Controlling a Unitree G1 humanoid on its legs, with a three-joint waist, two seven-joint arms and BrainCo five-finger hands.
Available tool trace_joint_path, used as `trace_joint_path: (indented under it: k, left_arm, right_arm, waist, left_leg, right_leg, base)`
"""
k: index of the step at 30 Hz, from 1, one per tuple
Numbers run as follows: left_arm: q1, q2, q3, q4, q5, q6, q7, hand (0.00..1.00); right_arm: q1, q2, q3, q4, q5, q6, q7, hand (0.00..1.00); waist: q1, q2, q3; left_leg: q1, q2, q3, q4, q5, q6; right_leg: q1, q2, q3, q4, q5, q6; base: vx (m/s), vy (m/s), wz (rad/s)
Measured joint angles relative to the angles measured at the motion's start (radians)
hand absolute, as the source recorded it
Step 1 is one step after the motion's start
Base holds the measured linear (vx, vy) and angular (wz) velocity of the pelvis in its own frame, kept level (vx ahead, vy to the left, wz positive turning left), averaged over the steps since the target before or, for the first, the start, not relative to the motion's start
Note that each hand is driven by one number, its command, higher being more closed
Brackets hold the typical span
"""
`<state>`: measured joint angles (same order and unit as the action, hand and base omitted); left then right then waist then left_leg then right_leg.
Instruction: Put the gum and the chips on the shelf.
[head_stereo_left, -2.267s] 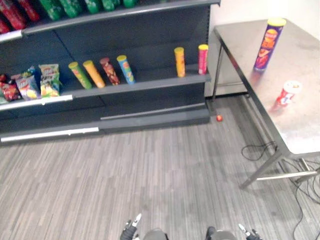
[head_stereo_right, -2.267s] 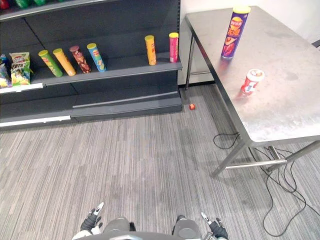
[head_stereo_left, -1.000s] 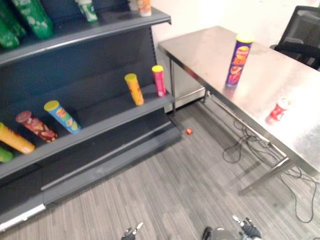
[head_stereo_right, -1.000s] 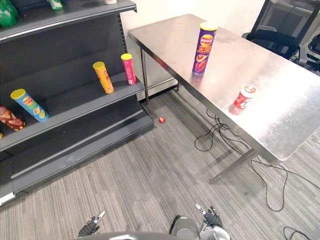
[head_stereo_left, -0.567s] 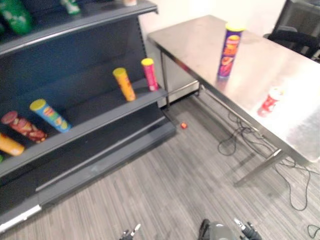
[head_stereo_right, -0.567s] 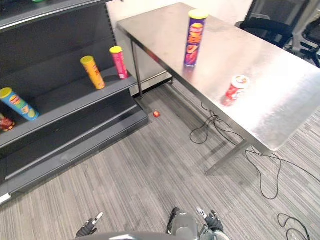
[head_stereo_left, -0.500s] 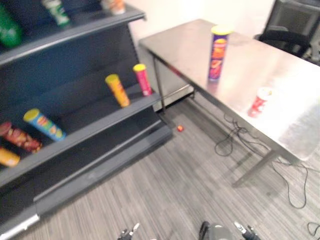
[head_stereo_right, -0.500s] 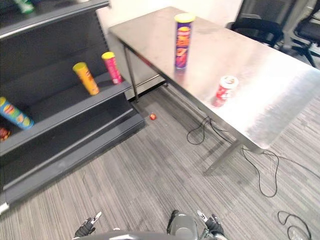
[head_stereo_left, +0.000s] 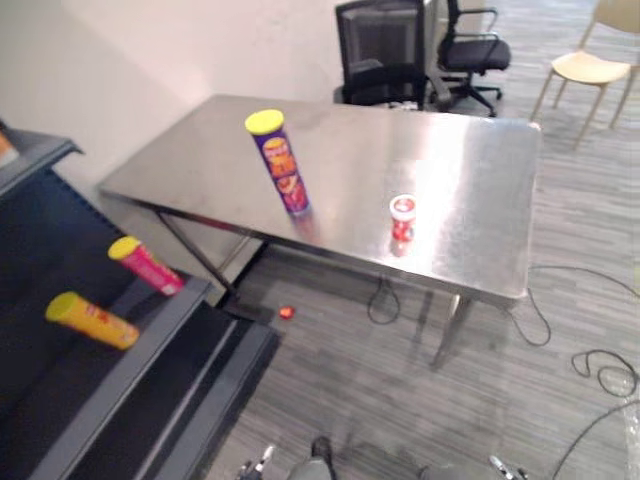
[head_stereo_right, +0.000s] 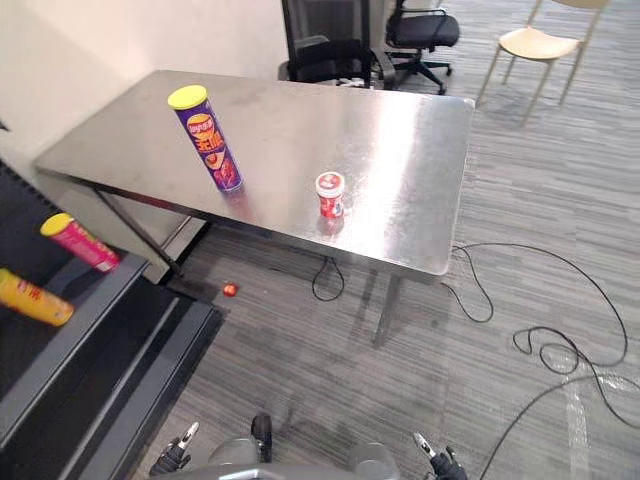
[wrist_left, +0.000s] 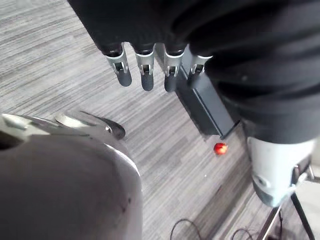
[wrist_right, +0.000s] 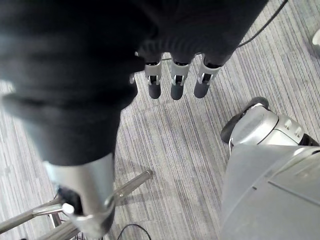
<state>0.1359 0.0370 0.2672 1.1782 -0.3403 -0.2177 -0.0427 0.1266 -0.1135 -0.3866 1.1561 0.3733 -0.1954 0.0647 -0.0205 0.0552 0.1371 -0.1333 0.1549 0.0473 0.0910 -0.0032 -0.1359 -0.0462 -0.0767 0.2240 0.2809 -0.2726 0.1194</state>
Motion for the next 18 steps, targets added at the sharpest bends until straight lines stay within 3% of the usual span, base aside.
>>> trace_joint_path:
  k: [3, 5, 8, 10, 11, 13, 15, 16, 18]
  left_arm:
    - [0.003, 0.057, -0.018, 0.005, 0.003, 0.0, -0.001, 0.0]
    - [0.003, 0.078, -0.054, 0.015, 0.014, 0.002, -0.001, 0.0]
    - [0.001, 0.08, -0.1, 0.025, 0.046, 0.004, -0.002, 0.0]
    - [-0.008, 0.077, -0.117, 0.034, 0.05, 0.009, 0.0, 0.0]
    - [-0.01, 0.078, -0.125, 0.035, 0.05, 0.01, 0.001, 0.0]
    - [-0.014, 0.078, -0.137, 0.035, 0.05, 0.012, 0.001, 0.0]
    - [-0.017, 0.079, -0.154, 0.034, 0.051, 0.012, -0.001, 0.0]
    - [-0.018, 0.07, -0.156, 0.035, 0.056, 0.013, -0.002, 0.0]
    - [-0.017, 0.051, -0.154, 0.036, 0.076, 0.014, -0.002, 0.0]
  right_arm:
    - [-0.017, 0.07, -0.003, 0.031, -0.001, 0.004, 0.009, 0.0]
    - [-0.018, 0.08, -0.033, 0.038, -0.002, 0.007, 0.01, 0.0]
    - [-0.023, 0.065, -0.07, 0.039, -0.002, 0.007, 0.007, 0.0]
    - [-0.038, 0.053, -0.07, 0.039, -0.002, 0.009, 0.003, 0.0]
    - [-0.047, 0.052, -0.071, 0.039, -0.003, 0.009, 0.0, 0.0]
    - [-0.048, 0.051, -0.072, 0.039, -0.013, 0.01, -0.005, 0.0]
    - [-0.044, 0.043, -0.081, 0.041, -0.023, 0.01, -0.013, 0.0]
    - [-0.042, 0.033, -0.09, 0.045, -0.023, 0.011, -0.014, 0.0]
    - [-0.039, 0.021, -0.125, 0.058, -0.023, 0.012, -0.016, 0.0]
  waist:
    - [0.004, -0.08, -0.038]
    - [0.001, -0.089, -0.048]
    - [0.0, -0.063, -0.048]
    - [0.001, -0.044, -0.046]
    - [0.0, -0.042, -0.046]
    - [0.011, -0.04, -0.046]
    - [0.02, -0.031, -0.046]
    - [0.02, -0.01, -0.044]
    - [0.02, 0.005, -0.046]
  left_leg:
    - [0.028, -0.064, 0.115, 0.037, -0.063, 0.043]
    - [0.052, -0.077, 0.167, 0.052, -0.096, 0.071]
    - [0.095, -0.072, 0.239, 0.047, -0.118, 0.091]
    - [0.119, -0.067, 0.307, 0.028, -0.121, 0.094]
    - [0.128, -0.072, 0.337, 0.016, -0.12, 0.095]
    - [0.139, -0.086, 0.357, 0.011, -0.12, 0.095]
    - [0.152, -0.097, 0.345, 0.002, -0.12, 0.095]
    - [0.156, -0.098, 0.34, -0.008, -0.119, 0.096]
    - [0.157, -0.098, 0.318, -0.029, -0.111, 0.098]
  right_leg:
    - [0.016, -0.084, 0.028, -0.074, 0.075, 0.024]
    - [0.016, -0.105, 0.036, -0.093, 0.127, 0.037]
    - [-0.008, -0.102, 0.014, -0.09, 0.222, 0.031]
    - [-0.035, -0.125, -0.177, -0.085, 0.268, 0.023]
    - [-0.041, -0.153, -0.354, -0.084, 0.266, 0.02]
    - [-0.033, -0.176, -0.534, -0.114, 0.259, 0.008]
    - [-0.005, -0.168, -0.54, -0.172, 0.258, 0.008]
    - [0.003, -0.161, -0.543, -0.194, 0.258, 0.009]
    - [0.002, -0.15, -0.549, -0.204, 0.26, 0.012]
  base:
    - [0.27, 0.401, -0.84]
    - [0.2, 0.31, -0.8]
    - [0.11, 0.236, -0.89]
    - [0.03, 0.145, -0.92]
    - [0.0, 0.075, -0.72]
    - [0.01, 0.009, -0.67]
    - [0.01, -0.057, -0.42]
    - [-0.03, -0.052, -0.1]
    - [-0.03, -0.048, 0.03]
